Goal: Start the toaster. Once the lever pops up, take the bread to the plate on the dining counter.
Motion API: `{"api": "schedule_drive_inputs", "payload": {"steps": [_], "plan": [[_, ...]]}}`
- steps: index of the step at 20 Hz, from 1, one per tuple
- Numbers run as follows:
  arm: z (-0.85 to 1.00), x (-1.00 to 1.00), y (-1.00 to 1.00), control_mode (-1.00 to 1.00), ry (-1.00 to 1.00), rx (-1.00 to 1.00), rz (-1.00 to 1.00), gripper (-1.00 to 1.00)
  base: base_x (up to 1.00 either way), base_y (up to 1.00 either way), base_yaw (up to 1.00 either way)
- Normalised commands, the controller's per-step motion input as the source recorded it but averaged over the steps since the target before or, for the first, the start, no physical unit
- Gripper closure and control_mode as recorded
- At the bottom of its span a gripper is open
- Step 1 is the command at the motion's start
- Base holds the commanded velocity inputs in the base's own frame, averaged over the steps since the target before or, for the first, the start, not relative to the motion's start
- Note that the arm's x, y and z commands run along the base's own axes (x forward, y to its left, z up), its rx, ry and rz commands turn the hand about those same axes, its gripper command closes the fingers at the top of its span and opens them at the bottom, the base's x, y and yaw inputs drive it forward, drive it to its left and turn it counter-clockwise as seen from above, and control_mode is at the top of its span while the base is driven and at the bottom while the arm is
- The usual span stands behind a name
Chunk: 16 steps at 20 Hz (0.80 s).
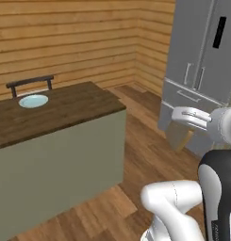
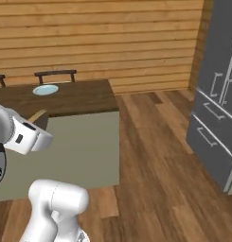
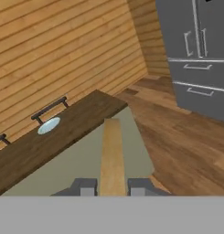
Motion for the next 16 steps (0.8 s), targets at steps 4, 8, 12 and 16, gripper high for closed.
{"api": "schedule_drive_inputs", "payload": {"steps": [4,8,12,16], "plan": [[0.0,0.0,0.0,1.0,0.0,0.0,0.0,1.0,1.0,-1.0,0.33],[0.0,0.0,0.0,1.0,0.0,0.0,0.0,1.0,0.99,-1.0,0.33],[0.0,0.0,0.0,1.0,0.0,0.0,0.0,1.0,1.0,-1.0,0.32],[0.0,0.0,0.0,1.0,0.0,0.0,0.0,1.0,0.94,-1.0,0.29]]}}
